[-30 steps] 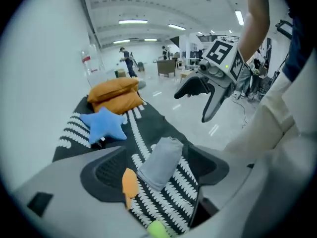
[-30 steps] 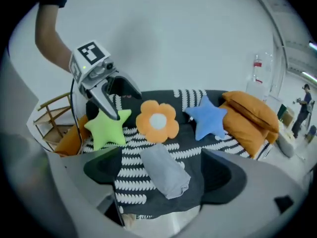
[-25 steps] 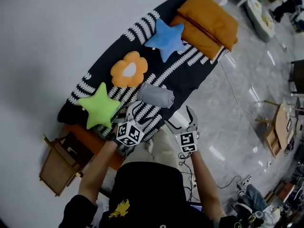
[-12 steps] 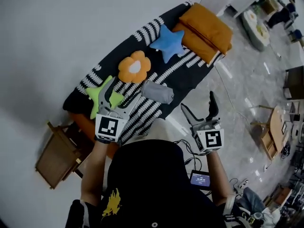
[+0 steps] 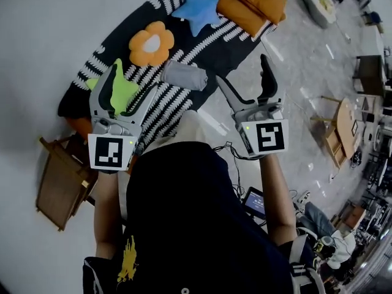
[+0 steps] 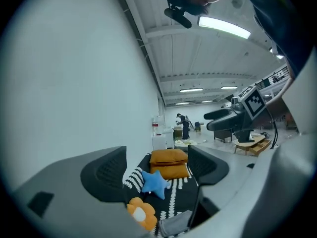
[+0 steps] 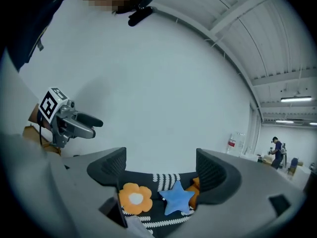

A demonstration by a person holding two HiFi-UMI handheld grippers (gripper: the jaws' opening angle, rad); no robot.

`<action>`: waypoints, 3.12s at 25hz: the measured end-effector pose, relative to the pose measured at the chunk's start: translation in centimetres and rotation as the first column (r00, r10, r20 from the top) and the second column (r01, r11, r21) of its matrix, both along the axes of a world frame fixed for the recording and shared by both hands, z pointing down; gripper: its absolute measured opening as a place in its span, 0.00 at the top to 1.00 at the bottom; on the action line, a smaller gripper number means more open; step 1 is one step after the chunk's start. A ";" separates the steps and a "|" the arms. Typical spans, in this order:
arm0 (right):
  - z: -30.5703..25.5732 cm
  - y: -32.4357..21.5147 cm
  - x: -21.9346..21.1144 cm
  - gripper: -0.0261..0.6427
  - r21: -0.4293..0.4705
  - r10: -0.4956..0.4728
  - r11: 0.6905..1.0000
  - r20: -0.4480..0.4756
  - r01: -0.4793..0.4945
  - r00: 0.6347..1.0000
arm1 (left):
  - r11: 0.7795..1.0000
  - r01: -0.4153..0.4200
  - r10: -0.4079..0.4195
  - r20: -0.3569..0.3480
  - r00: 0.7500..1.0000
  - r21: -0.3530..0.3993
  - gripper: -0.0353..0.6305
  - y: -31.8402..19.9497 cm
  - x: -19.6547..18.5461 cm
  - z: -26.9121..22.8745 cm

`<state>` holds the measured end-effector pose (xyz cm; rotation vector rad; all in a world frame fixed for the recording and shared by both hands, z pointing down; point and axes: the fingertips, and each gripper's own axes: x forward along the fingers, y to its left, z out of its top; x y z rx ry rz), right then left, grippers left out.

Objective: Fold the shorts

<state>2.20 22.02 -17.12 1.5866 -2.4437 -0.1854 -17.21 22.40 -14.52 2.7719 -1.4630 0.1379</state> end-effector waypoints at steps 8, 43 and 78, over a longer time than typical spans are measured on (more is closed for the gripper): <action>-1.6 -0.5 -2.5 0.28 -0.020 -0.112 0.994 -0.039 0.112 0.993 | 0.997 0.077 -0.079 -0.064 0.995 -0.026 0.36 3.6 -1.3 -1.7; -6.3 -0.1 -6.6 0.73 0.083 -0.015 0.996 0.067 0.009 0.998 | 0.992 -0.020 0.015 0.037 0.999 0.122 0.64 2.0 -7.3 -4.9; -3.7 -3.2 -17.6 0.94 0.002 -0.132 0.991 0.069 0.132 0.989 | 0.995 0.096 -0.097 -0.061 0.993 -0.018 0.91 -0.4 -17.2 -1.5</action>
